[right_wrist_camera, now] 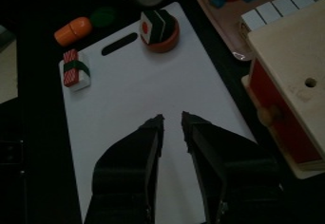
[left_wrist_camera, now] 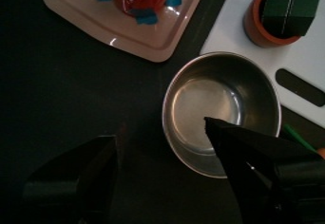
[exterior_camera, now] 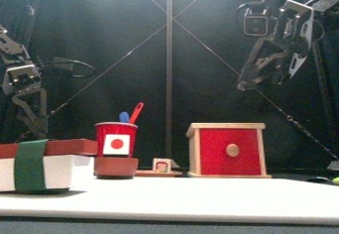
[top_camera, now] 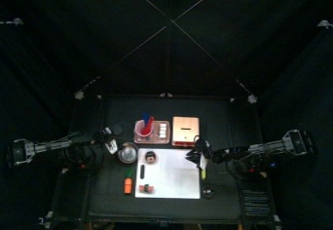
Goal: Put the bowl onto the cutting board
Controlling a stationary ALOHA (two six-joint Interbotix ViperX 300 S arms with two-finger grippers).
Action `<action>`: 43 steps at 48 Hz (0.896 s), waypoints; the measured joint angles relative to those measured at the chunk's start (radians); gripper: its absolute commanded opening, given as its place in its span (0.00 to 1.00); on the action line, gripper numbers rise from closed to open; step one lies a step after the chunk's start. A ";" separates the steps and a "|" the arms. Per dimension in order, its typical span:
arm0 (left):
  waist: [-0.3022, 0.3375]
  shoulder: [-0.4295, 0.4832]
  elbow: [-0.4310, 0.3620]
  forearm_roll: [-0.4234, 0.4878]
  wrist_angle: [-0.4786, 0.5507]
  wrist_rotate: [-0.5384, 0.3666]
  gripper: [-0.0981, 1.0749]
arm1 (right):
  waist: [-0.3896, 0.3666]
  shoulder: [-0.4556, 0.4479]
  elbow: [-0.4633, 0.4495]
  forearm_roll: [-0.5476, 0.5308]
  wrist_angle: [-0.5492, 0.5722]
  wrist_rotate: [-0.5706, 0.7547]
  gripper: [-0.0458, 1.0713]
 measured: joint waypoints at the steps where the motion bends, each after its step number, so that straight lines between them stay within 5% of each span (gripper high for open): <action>1: 0.000 0.005 0.000 -0.002 -0.006 0.002 0.92 | 0.000 -0.002 0.000 0.000 0.000 0.002 0.63; 26: 0.000 0.216 -0.029 -0.041 -0.061 0.006 0.88 | -0.011 -0.002 0.005 -0.002 0.002 0.000 0.63; 43: -0.031 0.222 -0.029 -0.031 -0.060 0.006 0.54 | -0.014 -0.002 0.009 -0.002 0.005 0.000 0.63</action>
